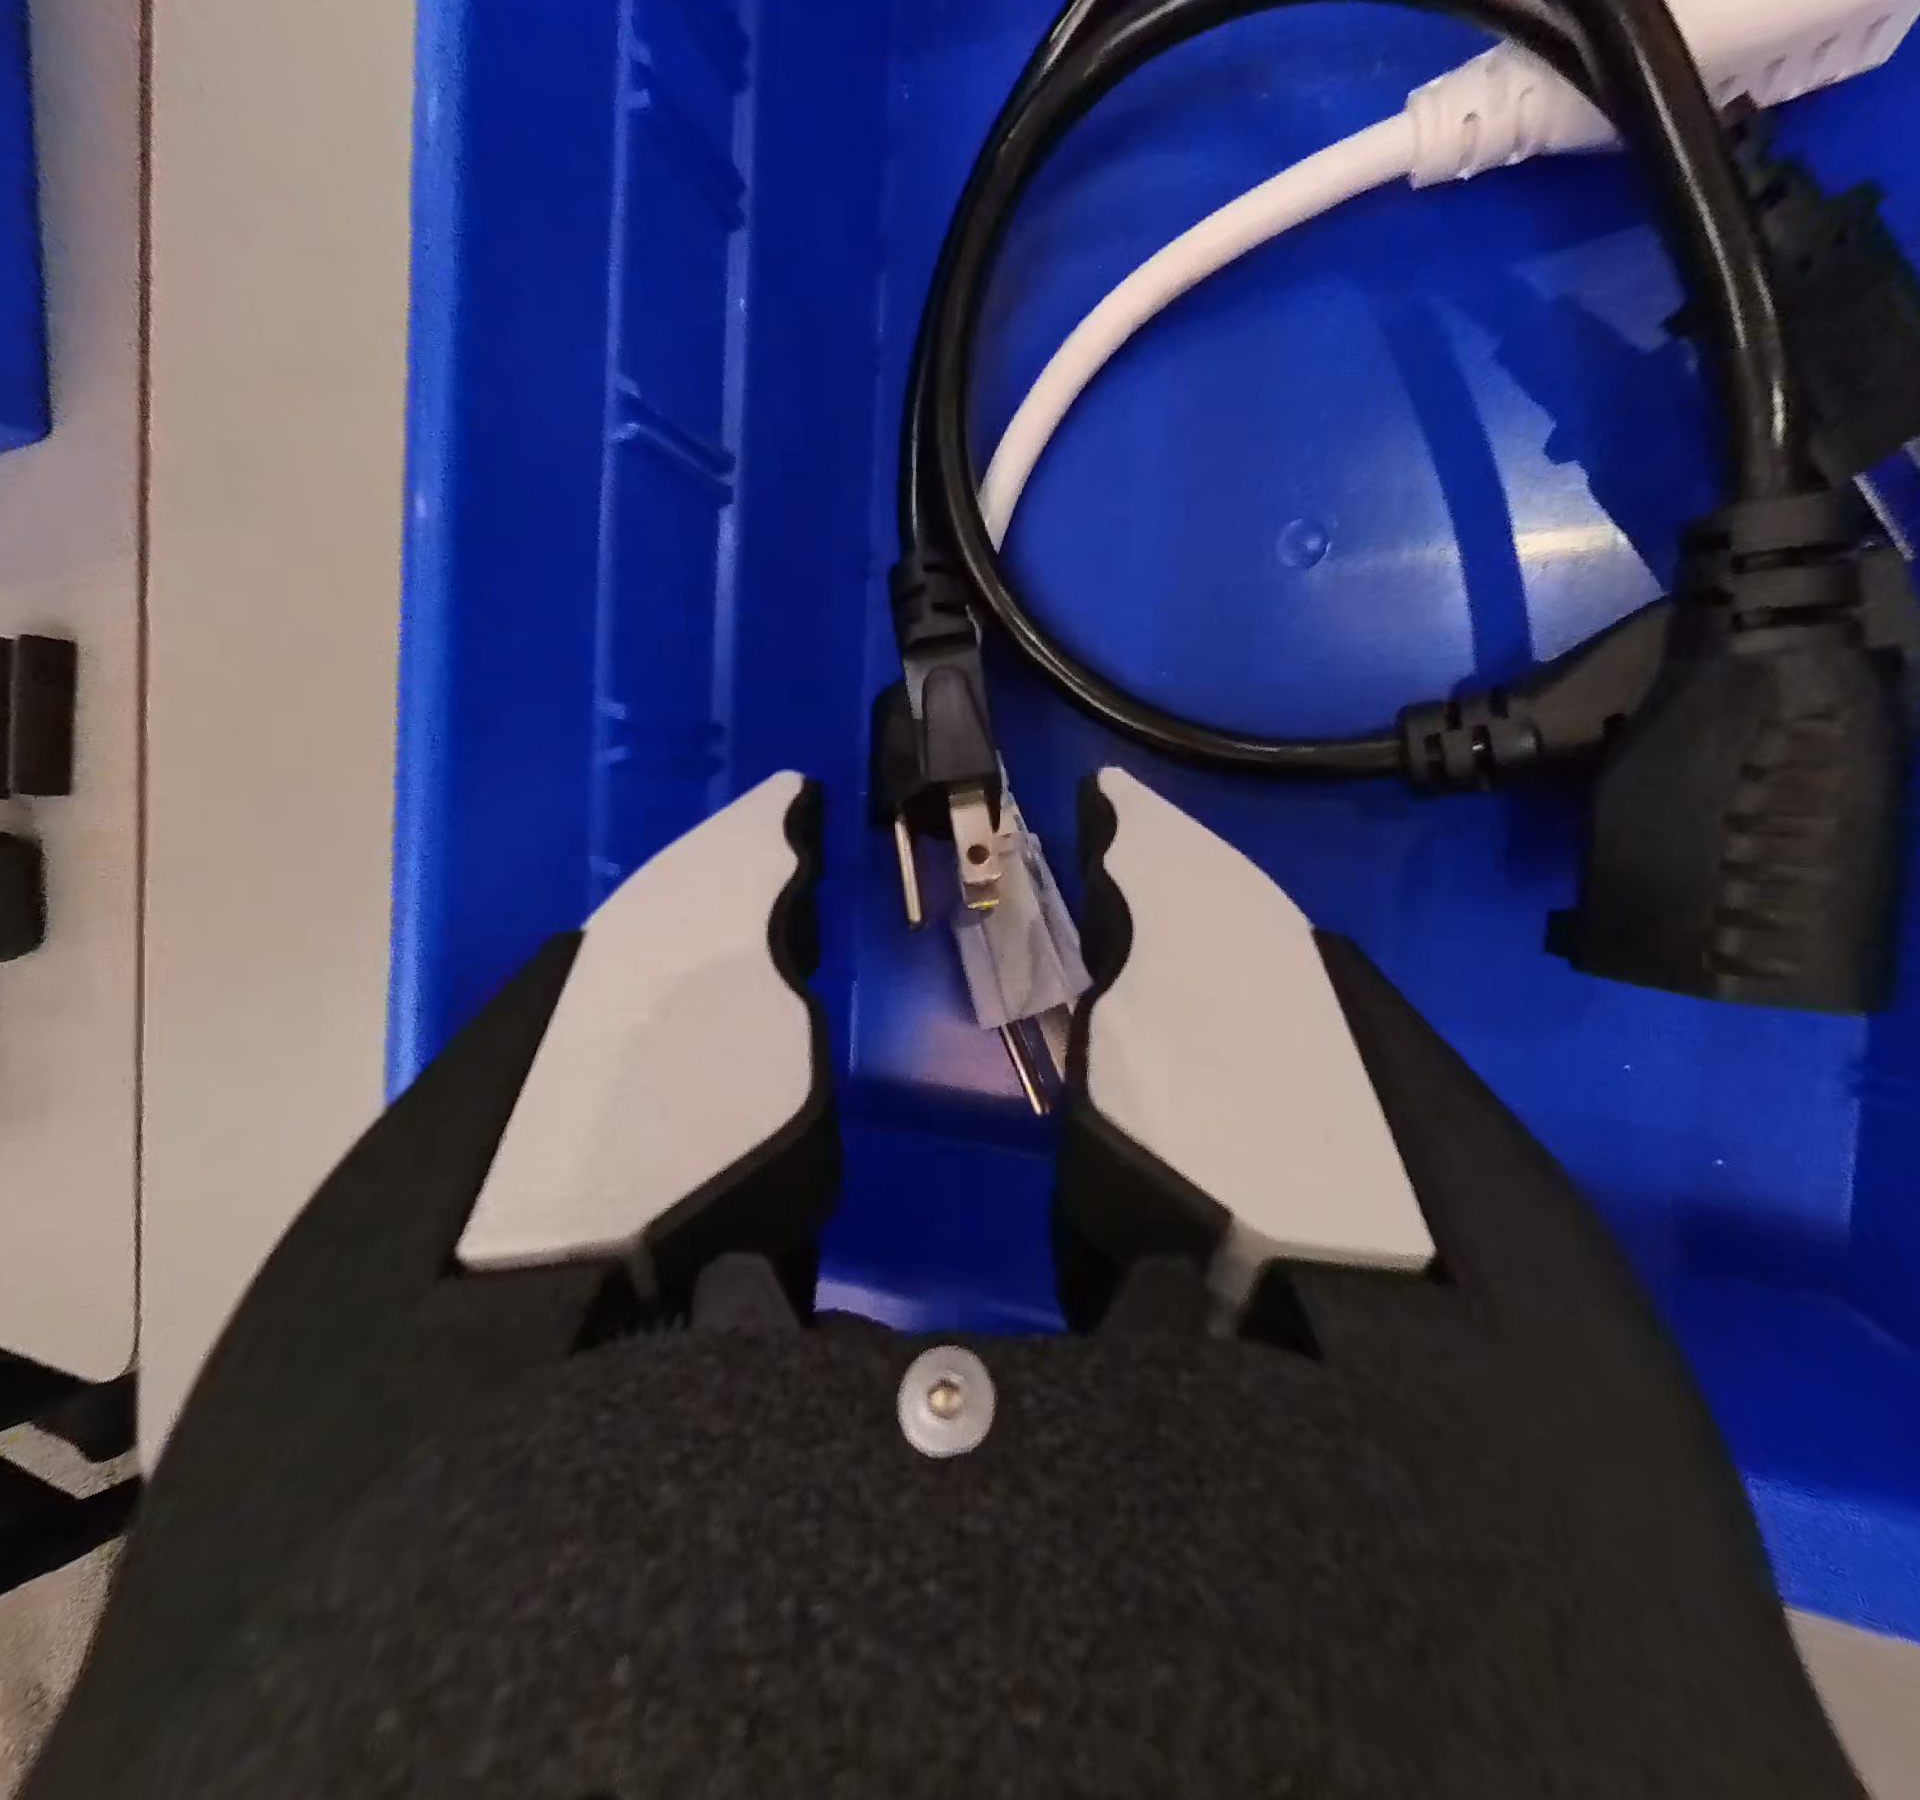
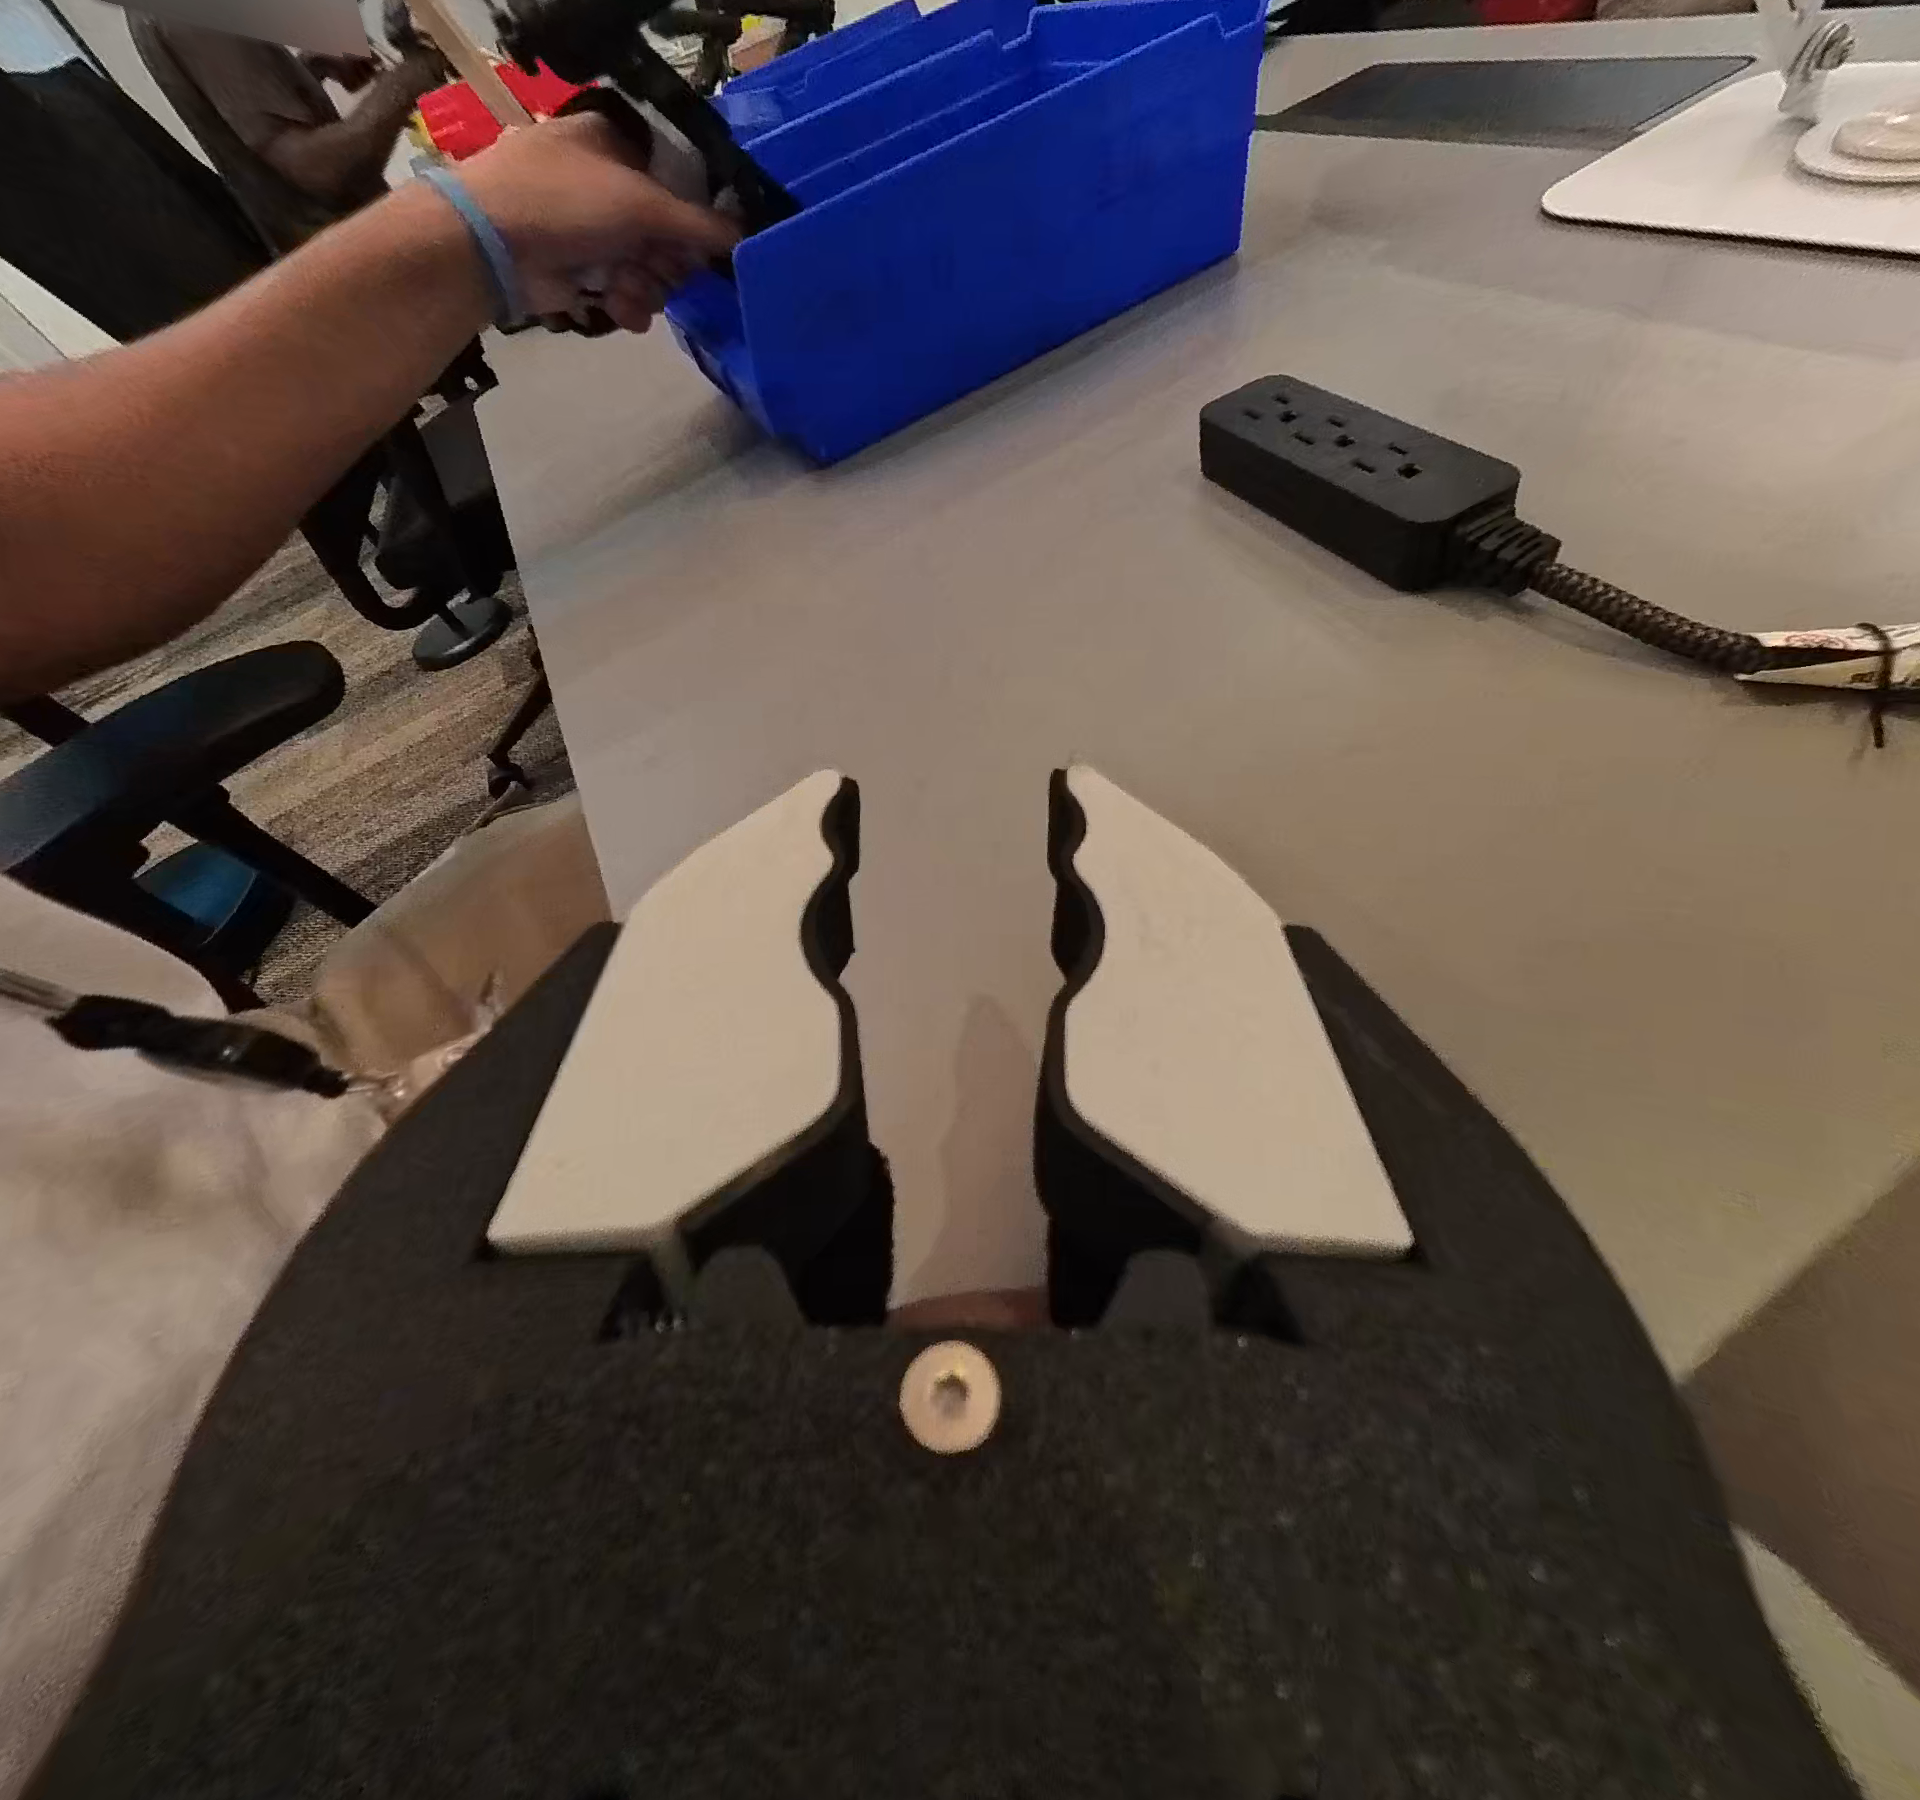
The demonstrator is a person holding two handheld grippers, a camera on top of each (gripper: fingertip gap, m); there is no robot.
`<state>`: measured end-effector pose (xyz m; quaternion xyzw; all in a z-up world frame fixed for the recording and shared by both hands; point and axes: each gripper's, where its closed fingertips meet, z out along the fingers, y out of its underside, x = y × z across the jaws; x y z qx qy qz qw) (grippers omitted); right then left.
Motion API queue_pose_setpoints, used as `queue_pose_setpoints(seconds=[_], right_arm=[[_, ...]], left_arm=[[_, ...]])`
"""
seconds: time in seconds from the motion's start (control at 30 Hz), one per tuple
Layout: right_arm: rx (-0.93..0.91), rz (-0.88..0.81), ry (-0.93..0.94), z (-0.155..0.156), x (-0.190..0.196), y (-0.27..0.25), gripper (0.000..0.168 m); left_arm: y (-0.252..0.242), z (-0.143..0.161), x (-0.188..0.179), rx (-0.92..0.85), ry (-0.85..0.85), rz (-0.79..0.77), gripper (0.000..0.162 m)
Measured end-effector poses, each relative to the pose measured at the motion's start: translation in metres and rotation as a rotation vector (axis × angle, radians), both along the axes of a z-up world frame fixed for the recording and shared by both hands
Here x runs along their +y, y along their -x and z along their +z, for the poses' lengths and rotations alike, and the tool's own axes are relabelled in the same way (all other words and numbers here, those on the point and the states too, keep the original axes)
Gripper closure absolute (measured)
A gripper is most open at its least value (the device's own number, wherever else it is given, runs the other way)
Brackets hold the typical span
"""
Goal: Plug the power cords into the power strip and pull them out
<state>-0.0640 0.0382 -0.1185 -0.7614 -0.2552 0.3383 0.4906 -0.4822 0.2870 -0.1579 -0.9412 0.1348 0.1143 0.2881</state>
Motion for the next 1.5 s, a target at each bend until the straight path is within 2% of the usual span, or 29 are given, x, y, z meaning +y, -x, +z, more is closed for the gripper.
queue_pose_setpoints(seconds=[0.1, 0.13, 0.17, 0.3, 0.37, 0.5, 0.67, 0.73, 0.9, 1.0, 1.17, 1.3, 1.4, 1.5], right_arm=[[0.003, 0.023, 0.023, -0.003, -0.002, 0.005, 0.134], [-0.004, 0.030, 0.026, -0.005, -0.003, 0.007, 0.134], [-0.011, 0.036, 0.026, -0.006, -0.003, 0.009, 0.134], [-0.022, 0.052, 0.037, -0.009, -0.006, 0.014, 0.134], [-0.026, 0.051, 0.035, -0.009, -0.006, 0.014, 0.134], [-0.017, 0.036, 0.033, -0.007, -0.006, 0.011, 0.134], [0.021, 0.018, 0.035, -0.001, -0.005, 0.009, 0.135], [0.028, 0.011, 0.035, 0.000, -0.005, 0.008, 0.135], [-0.013, -0.007, 0.009, -0.002, -0.004, 0.006, 0.135], [-0.028, 0.001, -0.007, -0.002, -0.006, 0.009, 0.135], [-0.059, 0.015, -0.074, 0.003, -0.012, 0.011, 0.134], [-0.055, -0.033, -0.130, 0.013, -0.012, 0.002, 0.133], [-0.039, -0.071, -0.160, 0.020, -0.010, -0.007, 0.132], [-0.045, -0.104, -0.209, 0.028, -0.008, -0.017, 0.127]], left_arm=[[-0.003, -0.017, 0.001, -0.042, 0.057, 0.032, 0.113], [0.000, -0.021, 0.002, -0.037, 0.067, 0.048, 0.119], [0.004, -0.021, 0.004, -0.019, 0.063, 0.063, 0.133], [0.006, -0.010, 0.011, -0.028, 0.013, 0.036, 0.136], [0.009, 0.014, 0.015, -0.008, -0.080, 0.023, 0.135], [0.014, 0.080, 0.024, 0.154, -0.263, -0.045, 0.135], [-0.006, 0.161, 0.035, 0.357, -0.483, -0.160, 0.136], [-0.017, 0.192, 0.035, 0.375, -0.564, -0.177, 0.136], [-0.051, 0.261, 0.026, 0.161, -0.721, -0.235, 0.136], [-0.080, 0.294, 0.009, 0.015, -0.787, -0.315, 0.136], [-0.132, 0.348, -0.043, -0.165, -0.896, -0.480, 0.136], [-0.158, 0.392, -0.096, -0.237, -1.011, -0.579, 0.136], [-0.188, 0.404, -0.131, -0.397, -0.983, -0.715, 0.136], [-0.227, 0.380, -0.144, -0.612, -0.821, -0.838, 0.136]])
